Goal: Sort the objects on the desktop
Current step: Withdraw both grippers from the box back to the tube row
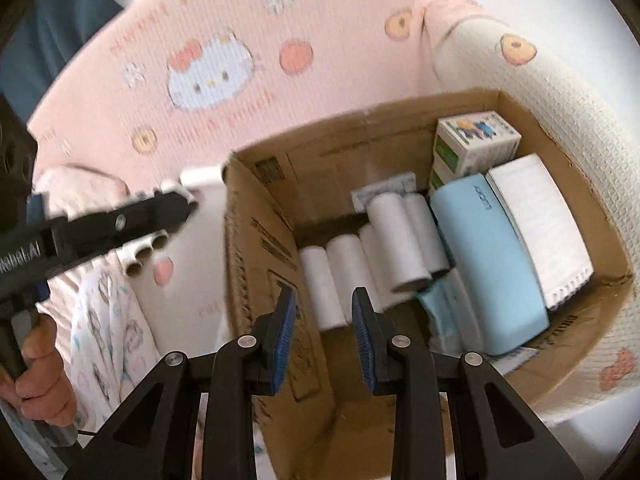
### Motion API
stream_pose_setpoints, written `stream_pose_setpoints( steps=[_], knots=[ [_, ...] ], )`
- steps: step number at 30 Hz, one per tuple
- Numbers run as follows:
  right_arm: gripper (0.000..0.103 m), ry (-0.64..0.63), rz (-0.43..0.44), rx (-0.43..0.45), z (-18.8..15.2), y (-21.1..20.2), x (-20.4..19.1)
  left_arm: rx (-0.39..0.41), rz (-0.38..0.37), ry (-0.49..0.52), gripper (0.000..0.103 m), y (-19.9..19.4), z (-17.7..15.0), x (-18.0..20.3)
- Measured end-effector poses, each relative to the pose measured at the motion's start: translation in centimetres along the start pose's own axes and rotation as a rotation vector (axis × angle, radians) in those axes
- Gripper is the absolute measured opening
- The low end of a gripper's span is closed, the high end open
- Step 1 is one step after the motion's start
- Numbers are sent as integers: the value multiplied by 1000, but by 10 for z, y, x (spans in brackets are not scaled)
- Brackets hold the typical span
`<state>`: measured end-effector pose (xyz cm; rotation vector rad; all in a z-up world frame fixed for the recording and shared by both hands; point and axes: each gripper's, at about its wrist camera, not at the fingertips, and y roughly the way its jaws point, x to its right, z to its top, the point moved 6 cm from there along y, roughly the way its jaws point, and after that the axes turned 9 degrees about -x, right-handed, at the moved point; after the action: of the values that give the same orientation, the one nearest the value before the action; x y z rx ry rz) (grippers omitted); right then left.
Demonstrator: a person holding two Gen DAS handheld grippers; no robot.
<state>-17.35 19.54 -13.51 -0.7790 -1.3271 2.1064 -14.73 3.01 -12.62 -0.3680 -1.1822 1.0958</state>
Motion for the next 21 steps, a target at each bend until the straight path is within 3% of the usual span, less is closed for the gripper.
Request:
stream_pose_setpoints(
  steps=[1, 7, 12, 16, 21],
  knots=[
    [25, -5, 6, 25, 10, 19, -9, 7, 8, 15, 10, -4, -5, -6],
    [26, -60, 60, 112, 10, 9, -41, 39, 79, -10, 10, -19, -33, -60],
    [26, -124, 39, 203, 9, -7, -78, 65, 146, -56, 10, -36, -49, -97],
    [34, -135, 52, 221, 14, -3, -104, 119, 149, -100, 10, -67, -50, -121],
    [39, -153, 84, 245, 32, 6, -129, 190, 98, -207, 10, -104, -49, -159]
  ],
)
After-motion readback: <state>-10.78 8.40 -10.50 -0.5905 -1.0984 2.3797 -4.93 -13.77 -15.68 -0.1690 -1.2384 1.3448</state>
